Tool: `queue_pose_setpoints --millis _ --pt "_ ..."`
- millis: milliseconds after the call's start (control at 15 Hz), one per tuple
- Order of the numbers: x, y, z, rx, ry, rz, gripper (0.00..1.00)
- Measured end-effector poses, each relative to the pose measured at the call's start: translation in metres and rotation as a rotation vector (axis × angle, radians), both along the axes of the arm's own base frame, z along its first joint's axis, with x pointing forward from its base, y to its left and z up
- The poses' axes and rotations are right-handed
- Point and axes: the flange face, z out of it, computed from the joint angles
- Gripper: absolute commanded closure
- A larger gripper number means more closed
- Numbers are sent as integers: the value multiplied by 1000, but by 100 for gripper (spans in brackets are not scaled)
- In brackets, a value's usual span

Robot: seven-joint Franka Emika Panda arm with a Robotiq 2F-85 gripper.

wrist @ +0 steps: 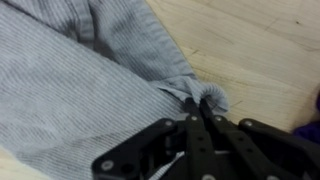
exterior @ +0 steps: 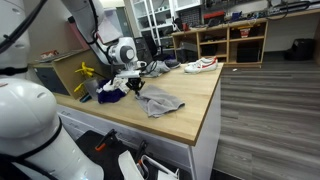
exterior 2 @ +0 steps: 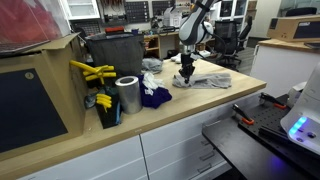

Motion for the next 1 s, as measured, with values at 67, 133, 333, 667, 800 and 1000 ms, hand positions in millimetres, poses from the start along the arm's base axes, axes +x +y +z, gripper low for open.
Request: queue_pose_setpoints --millis 67,133,333,667,800,1000 --pt "1 0 3 1 -5 0 99" --pt "2 0 6 1 -12 -1 99" --pt "8 -1 20 5 -39 -5 99" --pt "14 -2 37 21 -68 -50 99" --pt "15 1 38 28 -65 -87 99" --pt "14 9 37 32 -59 -152 99"
